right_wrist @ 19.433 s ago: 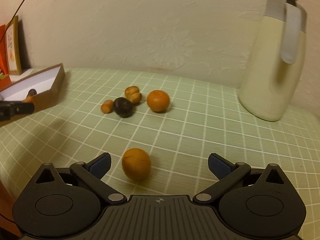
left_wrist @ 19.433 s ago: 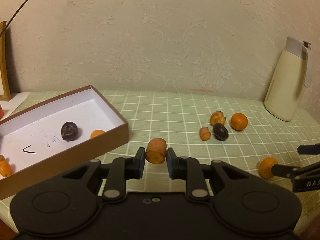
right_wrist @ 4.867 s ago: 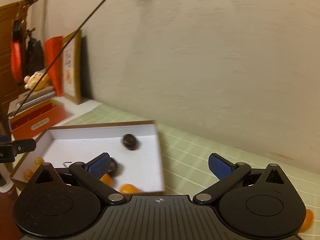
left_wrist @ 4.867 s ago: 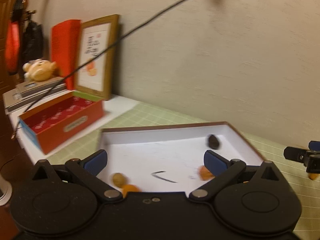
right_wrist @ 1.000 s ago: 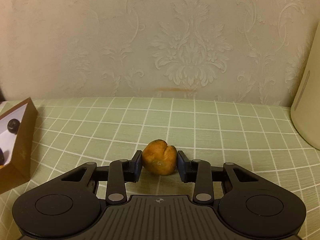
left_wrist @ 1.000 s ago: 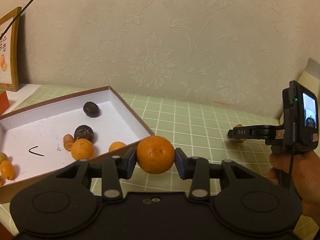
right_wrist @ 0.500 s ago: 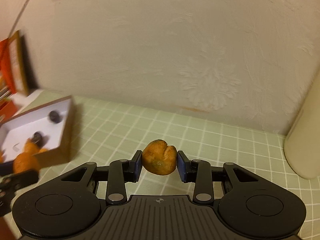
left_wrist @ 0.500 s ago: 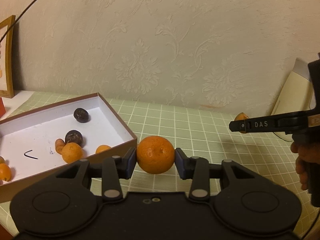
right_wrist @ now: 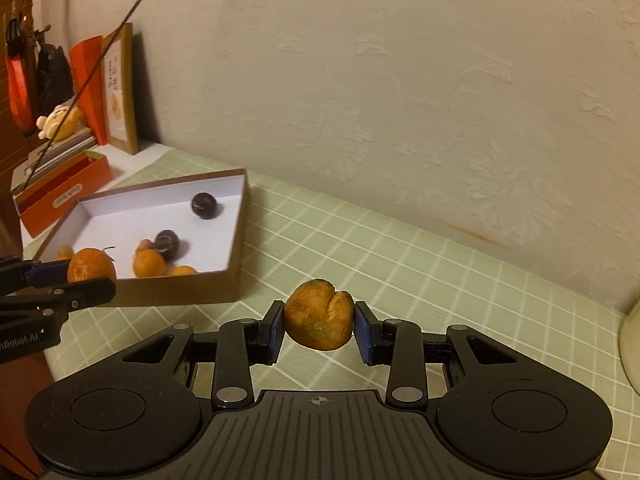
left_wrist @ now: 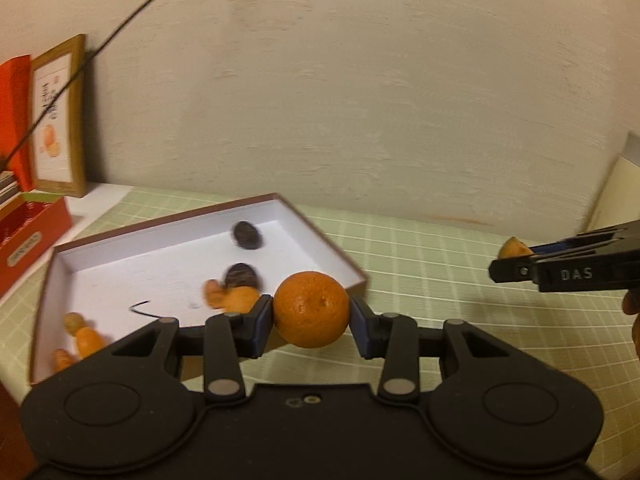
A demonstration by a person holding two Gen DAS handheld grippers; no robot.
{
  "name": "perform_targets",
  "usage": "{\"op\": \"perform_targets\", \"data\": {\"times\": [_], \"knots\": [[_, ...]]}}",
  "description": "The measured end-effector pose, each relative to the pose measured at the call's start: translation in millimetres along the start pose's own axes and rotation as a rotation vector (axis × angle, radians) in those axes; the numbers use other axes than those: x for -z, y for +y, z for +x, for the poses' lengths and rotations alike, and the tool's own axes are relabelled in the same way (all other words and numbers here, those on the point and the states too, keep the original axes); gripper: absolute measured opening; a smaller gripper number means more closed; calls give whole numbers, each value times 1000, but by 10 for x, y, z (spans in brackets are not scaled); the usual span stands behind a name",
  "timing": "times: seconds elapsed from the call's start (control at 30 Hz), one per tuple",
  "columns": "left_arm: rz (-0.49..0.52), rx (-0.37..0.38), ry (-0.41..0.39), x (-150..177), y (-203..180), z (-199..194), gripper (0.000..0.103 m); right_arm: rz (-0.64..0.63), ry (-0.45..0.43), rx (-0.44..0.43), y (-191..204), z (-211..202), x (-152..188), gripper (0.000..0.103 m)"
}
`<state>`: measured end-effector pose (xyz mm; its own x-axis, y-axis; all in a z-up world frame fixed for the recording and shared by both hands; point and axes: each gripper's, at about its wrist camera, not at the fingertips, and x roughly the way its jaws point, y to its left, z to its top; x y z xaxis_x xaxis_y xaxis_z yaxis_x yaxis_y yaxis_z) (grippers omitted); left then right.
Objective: Organize fruits
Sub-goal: 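Carry the tangerine and tan fruit in both tools over the box, then open both tools to drop the tangerine and tan fruit into the box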
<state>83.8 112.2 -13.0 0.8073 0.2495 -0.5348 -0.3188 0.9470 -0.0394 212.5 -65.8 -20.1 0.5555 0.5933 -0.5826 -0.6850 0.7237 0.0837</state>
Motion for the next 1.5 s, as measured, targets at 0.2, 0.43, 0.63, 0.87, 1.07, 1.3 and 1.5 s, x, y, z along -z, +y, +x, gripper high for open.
{"op": "perform_targets", "data": {"times": [0.2,0.43,0.63,0.87,1.07,1.3,1.5], "knots": [[-23,-46,-4,13,228,-69,32,-28,1,-42,188,41,-64,37],[-50,-86,-4,20,466,-127,32,-54,-20,-89,429,126,-152,37],[-90,-146,-15,14,732,-146,32,-71,-58,-105,647,222,-228,37],[-135,-207,-30,-18,1009,-146,32,-72,-74,-123,840,367,-303,37],[-136,-245,-51,-58,1118,-138,32,-81,-85,-142,1013,487,-362,37],[-150,-263,-55,-92,1222,-21,32,-89,-94,-125,1113,692,-417,37],[-159,-283,-51,-65,1281,37,32,-79,-104,-116,1150,902,-426,37]]}}
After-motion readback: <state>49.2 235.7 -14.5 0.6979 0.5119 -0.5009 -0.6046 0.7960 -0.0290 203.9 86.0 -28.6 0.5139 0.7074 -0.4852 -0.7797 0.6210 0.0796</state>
